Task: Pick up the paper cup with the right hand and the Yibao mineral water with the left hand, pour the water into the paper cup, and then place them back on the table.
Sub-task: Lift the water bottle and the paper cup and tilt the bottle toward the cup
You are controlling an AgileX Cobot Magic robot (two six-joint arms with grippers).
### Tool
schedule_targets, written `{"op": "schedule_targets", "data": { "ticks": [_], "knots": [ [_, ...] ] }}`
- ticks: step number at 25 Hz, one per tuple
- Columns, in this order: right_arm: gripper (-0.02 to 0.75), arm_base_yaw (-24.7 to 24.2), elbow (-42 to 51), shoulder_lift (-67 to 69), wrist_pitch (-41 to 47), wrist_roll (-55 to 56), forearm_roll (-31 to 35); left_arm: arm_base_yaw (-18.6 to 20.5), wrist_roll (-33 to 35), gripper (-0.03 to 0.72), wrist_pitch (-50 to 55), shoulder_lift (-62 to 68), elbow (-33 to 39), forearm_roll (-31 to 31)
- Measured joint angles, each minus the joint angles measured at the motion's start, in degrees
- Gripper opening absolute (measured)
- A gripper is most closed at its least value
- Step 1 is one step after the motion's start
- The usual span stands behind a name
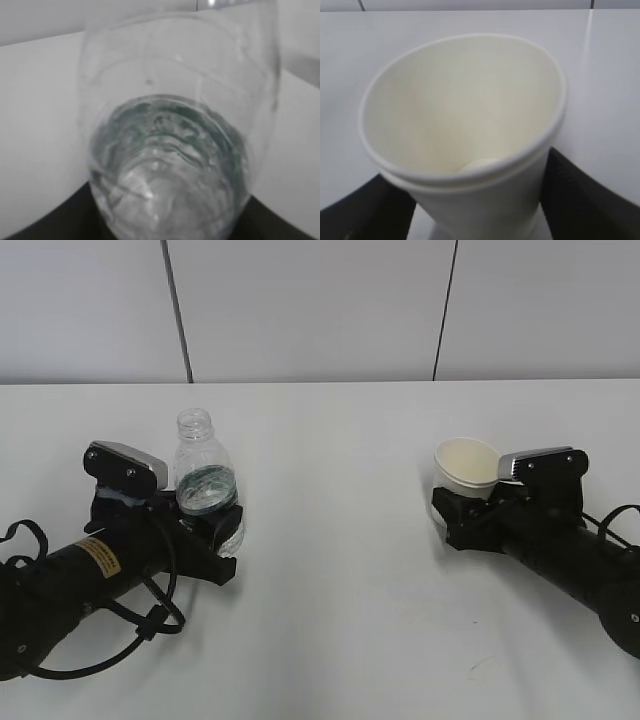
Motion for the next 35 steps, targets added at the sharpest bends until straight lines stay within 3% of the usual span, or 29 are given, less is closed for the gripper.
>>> {"op": "schedule_targets", "data": {
  "ticks": [5,12,21,35],
  "knots": [
    [0.554,0.0,-0.2,0.8,-1.1,0.0,-0.7,0.0,0.0,0.349,0.0,0.0,0.0,0.1],
    [0.553,0.0,-2.1,1.1,-0.6,0.2,-12.9,0.0,0.0,0.346,0.7,-0.5,0.0,0.4],
    [0.553,0.0,-3.8,1.1,-0.4,2.6,-21.2,0.0,0.0,0.344,1.7,-2.8,0.0,0.5],
    [0.52,0.0,-4.1,1.1,-0.3,3.5,-25.2,0.0,0.0,0.344,1.7,-3.0,0.0,1.1]
  ]
}}
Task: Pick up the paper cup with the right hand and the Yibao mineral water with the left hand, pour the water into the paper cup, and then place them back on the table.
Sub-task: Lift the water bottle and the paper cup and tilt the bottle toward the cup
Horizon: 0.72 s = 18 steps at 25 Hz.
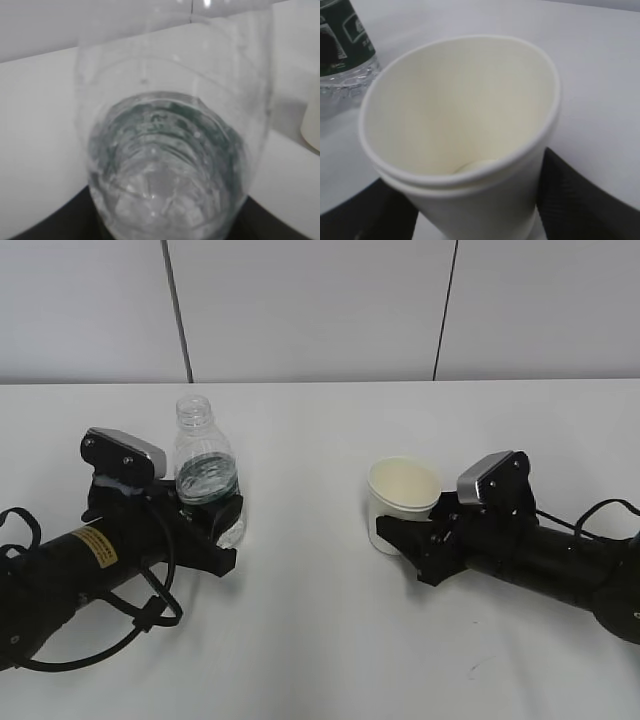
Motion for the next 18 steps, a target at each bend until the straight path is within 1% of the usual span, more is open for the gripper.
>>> {"op": "schedule_targets", "data": {
  "ticks": [5,13,18],
  "knots": [
    [0.505,0.0,-0.1,-0.5,0.1,1.2,-3.2,0.0,0.0,0.344,0.3,-0.4,0.0,0.4],
    [0.503,0.0,-0.3,-1.1,0.1,5.3,-8.5,0.0,0.2,0.344,7.6,-5.9,0.1,2.7],
    [0.503,0.0,-1.8,-1.1,0.1,9.3,-13.8,0.0,0.3,0.343,11.6,-9.7,0.1,4.8]
  ]
}}
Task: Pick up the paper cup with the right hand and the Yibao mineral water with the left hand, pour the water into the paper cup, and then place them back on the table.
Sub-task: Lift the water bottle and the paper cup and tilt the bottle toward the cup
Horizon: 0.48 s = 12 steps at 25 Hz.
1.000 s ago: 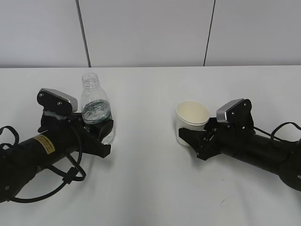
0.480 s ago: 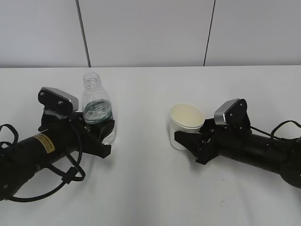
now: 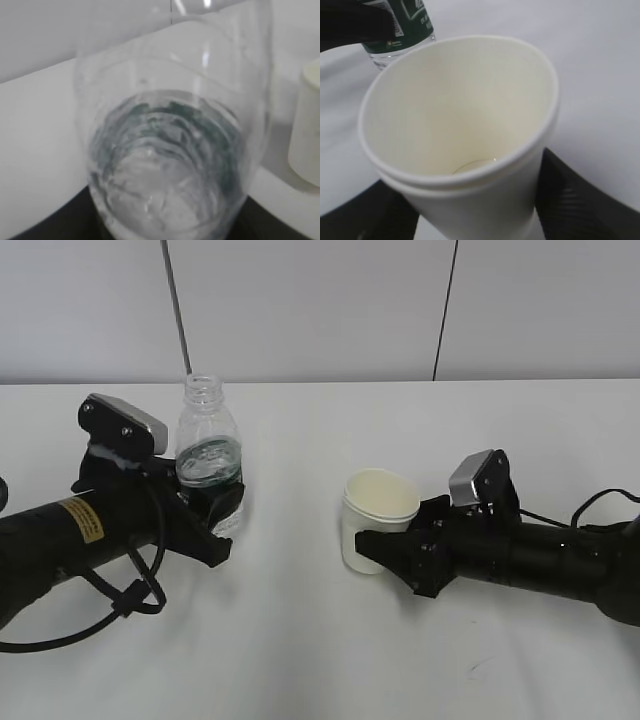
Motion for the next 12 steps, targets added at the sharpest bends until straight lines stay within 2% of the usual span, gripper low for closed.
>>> {"op": "schedule_targets", "data": {
  "ticks": [5,12],
  "knots": [
    [0.502,0.0,-2.3,0.0,0.0,4.4,-5.5,0.0,2.1,0.343,6.7,-3.8,0.0,0.6],
    [0.502,2.3,-5.0,0.0,0.0,7.5,-8.3,0.0,3.3,0.343,14.5,-8.6,0.0,2.9]
  ]
}}
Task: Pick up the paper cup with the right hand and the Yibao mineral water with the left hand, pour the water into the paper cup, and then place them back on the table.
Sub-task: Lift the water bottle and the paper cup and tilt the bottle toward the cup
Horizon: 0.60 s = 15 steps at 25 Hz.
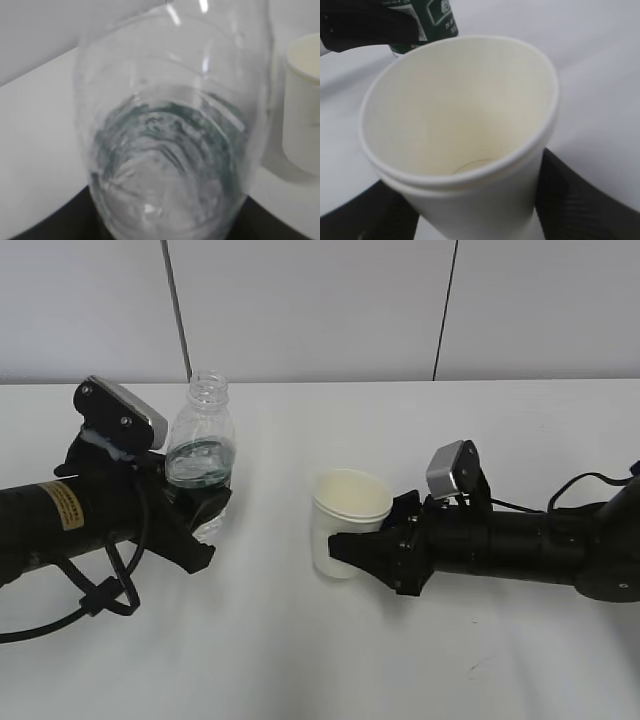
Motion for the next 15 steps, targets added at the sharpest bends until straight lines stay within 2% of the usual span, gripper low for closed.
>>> {"op": "schedule_targets", "data": {
  "ticks": [5,15],
  "knots": [
    [0.502,2.4,-2.2,0.0,0.0,1.8,-0.9,0.0,1.0,0.343,6.1,-2.3,-0.4,0.6],
    [0.501,3.4,-7.1,0.0,1.4,9.3,-6.4,0.0,1.2,0.342,21.6,-5.2,-6.4,6.4]
  ]
}}
